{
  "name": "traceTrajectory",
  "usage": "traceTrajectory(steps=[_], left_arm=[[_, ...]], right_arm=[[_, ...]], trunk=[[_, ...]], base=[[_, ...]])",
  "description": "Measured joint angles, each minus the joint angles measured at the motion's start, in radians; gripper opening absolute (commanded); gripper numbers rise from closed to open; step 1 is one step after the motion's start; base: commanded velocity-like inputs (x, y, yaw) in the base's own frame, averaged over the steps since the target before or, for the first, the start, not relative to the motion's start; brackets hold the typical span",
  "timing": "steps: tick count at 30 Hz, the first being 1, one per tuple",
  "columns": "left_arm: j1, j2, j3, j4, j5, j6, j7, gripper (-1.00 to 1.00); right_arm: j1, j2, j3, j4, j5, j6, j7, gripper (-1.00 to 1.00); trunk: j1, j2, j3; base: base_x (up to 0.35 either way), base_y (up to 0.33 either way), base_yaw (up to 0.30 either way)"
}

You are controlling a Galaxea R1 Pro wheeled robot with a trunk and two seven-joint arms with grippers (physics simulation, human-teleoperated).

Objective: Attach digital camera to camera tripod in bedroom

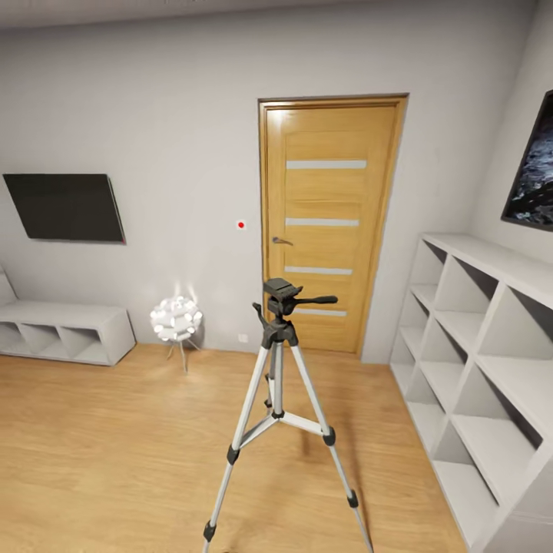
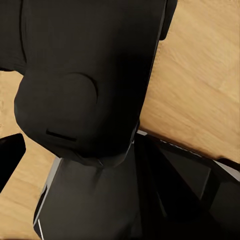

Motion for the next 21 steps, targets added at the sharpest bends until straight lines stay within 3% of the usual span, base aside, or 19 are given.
traceTrajectory(steps=[9,17,21], left_arm=[[0.000,0.000,0.000,0.000,0.006,0.000,0.000,-1.00],[0.000,0.000,0.000,0.000,0.003,0.001,0.000,-1.00],[0.000,0.000,0.000,0.000,0.002,0.001,0.000,-1.00]], right_arm=[[0.000,0.000,0.000,0.000,0.000,-0.001,0.000,1.00],[0.000,0.001,0.000,0.000,0.000,-0.001,0.000,1.00],[0.000,0.001,-0.001,0.000,0.000,-0.003,0.000,1.00]], trunk=[[0.000,0.000,0.000],[0.000,0.000,0.000],[0.000,0.000,0.000]], base=[[0.013,-0.003,0.269],[0.191,-0.119,0.267],[0.134,-0.089,0.078]])
